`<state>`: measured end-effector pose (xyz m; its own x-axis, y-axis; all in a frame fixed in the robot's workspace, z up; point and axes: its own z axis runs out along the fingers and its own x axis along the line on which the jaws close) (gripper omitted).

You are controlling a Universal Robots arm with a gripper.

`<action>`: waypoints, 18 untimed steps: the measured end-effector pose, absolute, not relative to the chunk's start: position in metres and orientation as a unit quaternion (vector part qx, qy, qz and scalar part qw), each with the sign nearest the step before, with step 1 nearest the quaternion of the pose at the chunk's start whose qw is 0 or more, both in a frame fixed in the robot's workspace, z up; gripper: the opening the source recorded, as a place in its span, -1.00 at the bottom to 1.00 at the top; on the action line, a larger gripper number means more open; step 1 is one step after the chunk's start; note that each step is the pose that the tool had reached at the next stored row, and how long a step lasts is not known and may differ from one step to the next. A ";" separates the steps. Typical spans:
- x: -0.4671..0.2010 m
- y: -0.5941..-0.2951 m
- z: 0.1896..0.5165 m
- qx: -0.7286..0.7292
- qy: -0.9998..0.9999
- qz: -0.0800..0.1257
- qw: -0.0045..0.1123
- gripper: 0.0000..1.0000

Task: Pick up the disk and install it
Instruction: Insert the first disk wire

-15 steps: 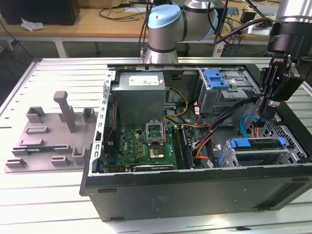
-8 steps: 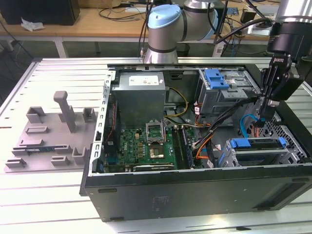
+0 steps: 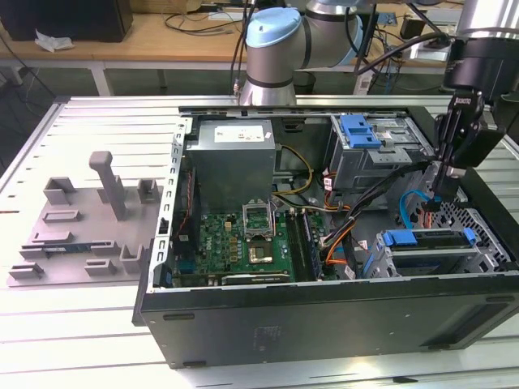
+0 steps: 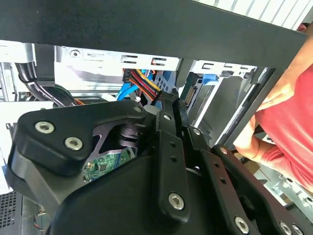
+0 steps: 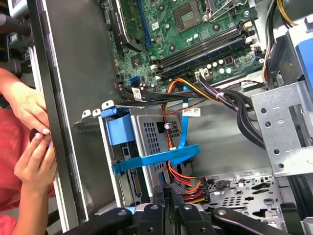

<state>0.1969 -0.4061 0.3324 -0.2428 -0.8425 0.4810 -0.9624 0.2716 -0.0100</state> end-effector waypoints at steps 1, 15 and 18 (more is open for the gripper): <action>0.197 -0.406 0.332 0.583 -0.773 0.154 0.195 -0.65; 0.190 -0.415 0.333 0.585 -0.773 0.152 0.192 -0.66; 0.190 -0.418 0.335 0.587 -0.774 0.148 0.187 -0.66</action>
